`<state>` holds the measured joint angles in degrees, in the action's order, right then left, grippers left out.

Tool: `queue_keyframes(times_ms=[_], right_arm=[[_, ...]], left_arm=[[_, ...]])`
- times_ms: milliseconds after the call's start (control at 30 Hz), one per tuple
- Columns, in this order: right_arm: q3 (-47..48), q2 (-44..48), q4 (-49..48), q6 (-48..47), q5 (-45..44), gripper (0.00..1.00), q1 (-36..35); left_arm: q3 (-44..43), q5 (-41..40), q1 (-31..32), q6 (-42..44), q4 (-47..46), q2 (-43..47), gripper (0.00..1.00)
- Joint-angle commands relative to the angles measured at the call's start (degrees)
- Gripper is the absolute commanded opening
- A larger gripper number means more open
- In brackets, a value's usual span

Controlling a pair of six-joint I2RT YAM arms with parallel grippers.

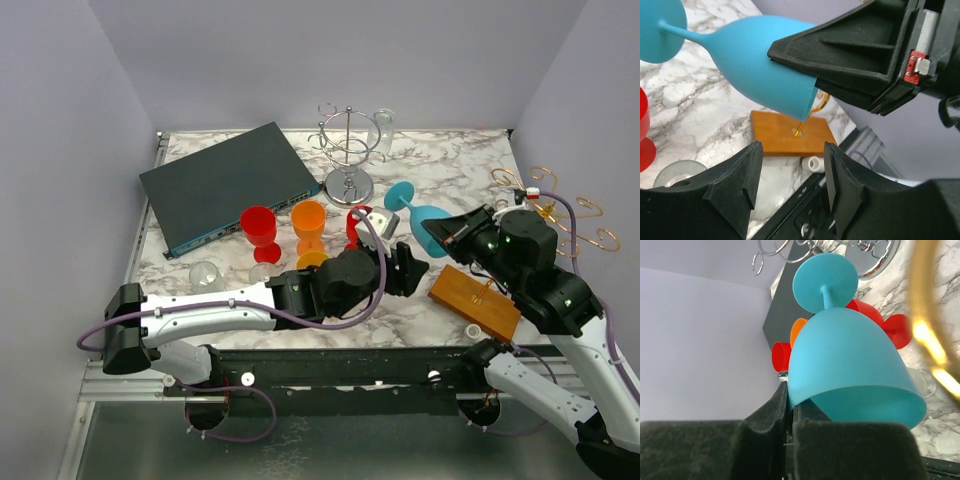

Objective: Take the wine glass off the wine glass rack
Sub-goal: Place the wine glass at the center of the board.

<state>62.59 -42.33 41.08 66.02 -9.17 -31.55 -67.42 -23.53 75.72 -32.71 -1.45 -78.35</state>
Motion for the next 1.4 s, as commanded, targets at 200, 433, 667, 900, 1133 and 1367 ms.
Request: queue_keyframes(times_ms=[200, 433, 667, 900, 1133, 1367], right_arm=[[-2.7, -0.8, 6.6, 11.6, -1.7, 0.01, 0.1], [-2.6, -0.8, 5.6, 12.1, -1.8, 0.0, 0.1], [-2.0, -0.9, 5.5, 13.1, -3.2, 0.01, 0.1], [-2.6, -0.3, 3.5, 14.9, -3.1, 0.01, 0.1], [-1.7, -0.8, 3.3, 14.7, -2.7, 0.01, 0.1], [-1.5, -0.7, 3.3, 14.4, -2.5, 0.01, 0.1]], left_arm=[[-7.9, -27.8, 7.0, 4.0, -6.5, -7.7, 0.55], [-11.9, -35.5, 7.5, 5.5, -6.3, -11.1, 0.47], [-15.5, -37.0, 7.4, 8.0, -6.3, -15.1, 0.46], [-19.0, -40.3, 7.3, 9.8, -5.3, -18.7, 0.45], [-21.7, -41.6, 6.7, 10.9, -5.4, -21.6, 0.29], [-22.9, -41.5, 5.8, 10.0, -5.1, -23.1, 0.08]])
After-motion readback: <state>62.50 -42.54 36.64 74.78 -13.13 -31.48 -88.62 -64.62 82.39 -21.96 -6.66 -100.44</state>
